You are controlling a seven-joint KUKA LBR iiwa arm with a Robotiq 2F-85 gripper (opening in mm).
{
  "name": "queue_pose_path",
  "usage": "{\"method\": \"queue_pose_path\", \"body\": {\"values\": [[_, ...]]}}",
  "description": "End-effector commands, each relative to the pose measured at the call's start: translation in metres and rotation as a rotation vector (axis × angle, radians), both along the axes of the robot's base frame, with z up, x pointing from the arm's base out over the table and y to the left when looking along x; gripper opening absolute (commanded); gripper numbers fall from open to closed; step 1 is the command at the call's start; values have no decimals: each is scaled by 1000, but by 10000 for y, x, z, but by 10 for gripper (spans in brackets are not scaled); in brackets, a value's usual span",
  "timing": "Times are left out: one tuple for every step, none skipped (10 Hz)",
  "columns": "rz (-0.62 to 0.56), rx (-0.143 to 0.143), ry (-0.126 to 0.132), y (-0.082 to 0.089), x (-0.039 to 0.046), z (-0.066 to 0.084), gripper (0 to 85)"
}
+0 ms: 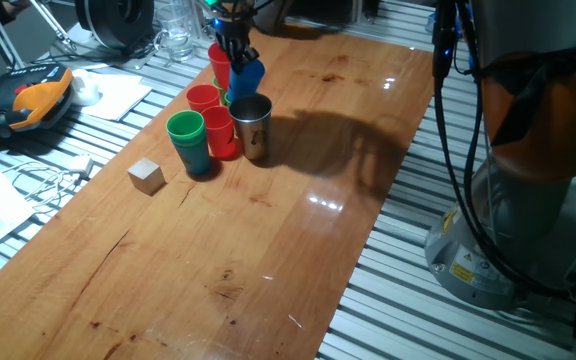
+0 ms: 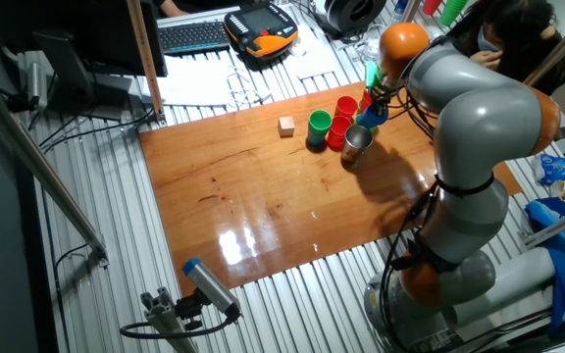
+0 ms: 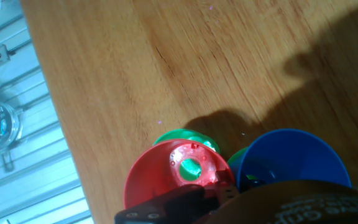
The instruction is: Stack the cups
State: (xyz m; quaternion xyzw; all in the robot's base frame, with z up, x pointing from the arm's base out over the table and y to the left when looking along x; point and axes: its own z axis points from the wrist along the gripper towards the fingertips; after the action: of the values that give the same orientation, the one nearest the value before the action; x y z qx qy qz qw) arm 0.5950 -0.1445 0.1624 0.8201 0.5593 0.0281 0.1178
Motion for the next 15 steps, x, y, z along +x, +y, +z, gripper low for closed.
{"method": "queue_pose_path", "body": {"values": [[-4, -2, -1, 2, 4, -8, 0], [-10, -6, 0, 4, 11, -19, 0], [-14, -7, 2, 6, 17, -27, 170], [-14, -7, 5, 6, 18, -27, 170], [-12, -4, 10, 6, 18, -26, 170], [-13, 2, 15, 5, 20, -22, 170], [-15, 6, 21, 5, 23, -18, 340], [-18, 5, 20, 11, 23, -14, 340], [-21, 4, 20, 16, 23, -12, 340], [-23, 3, 21, 19, 22, -10, 340], [-18, 2, 22, 20, 22, -6, 340], [-10, -1, 25, 17, 24, -3, 340], [2, -13, 25, 7, 32, 7, 340], [22, -24, 26, -4, 45, 25, 340], [62, -24, 33, -11, 53, 44, 340]]}}
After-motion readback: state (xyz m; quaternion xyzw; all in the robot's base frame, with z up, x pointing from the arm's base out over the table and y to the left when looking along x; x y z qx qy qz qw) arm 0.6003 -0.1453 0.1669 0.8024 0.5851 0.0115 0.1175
